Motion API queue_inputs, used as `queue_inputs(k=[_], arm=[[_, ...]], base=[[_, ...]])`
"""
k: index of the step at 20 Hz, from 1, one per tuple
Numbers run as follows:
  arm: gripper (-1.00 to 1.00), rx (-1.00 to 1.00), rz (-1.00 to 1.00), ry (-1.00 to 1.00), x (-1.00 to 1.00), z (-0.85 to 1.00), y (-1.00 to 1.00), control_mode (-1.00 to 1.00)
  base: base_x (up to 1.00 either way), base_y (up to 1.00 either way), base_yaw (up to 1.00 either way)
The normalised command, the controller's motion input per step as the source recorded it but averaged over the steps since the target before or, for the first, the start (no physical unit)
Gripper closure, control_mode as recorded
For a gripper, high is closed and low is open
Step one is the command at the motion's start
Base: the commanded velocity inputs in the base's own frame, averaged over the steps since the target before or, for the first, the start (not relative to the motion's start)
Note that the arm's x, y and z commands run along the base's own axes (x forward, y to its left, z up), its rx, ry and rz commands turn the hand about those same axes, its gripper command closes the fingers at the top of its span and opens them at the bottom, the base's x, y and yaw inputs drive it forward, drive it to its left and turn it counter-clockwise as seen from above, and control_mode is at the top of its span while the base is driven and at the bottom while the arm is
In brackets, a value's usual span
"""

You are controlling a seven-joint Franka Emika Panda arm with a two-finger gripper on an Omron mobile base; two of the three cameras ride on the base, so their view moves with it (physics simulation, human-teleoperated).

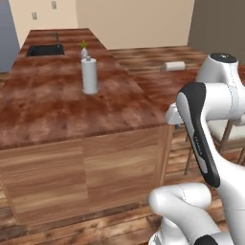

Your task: There is a tray on the dining counter. Grab the cup, mug, and pitcher and place them on the tray. The pitcher may be placed next to the tray if it cannot fit the tray.

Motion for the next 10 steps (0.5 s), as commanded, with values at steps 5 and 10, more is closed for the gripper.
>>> queue_inputs(k=[5, 10], arm=[[-1.00, 0.00, 0.00, 0.00, 0.00, 0.00, 0.00, 1.00], [-1.00, 0.00, 0.00, 0.00, 0.00, 0.00, 0.00, 1.00]], base=[[0.25, 1.00, 0.00], [0.38, 1.00, 0.00]])
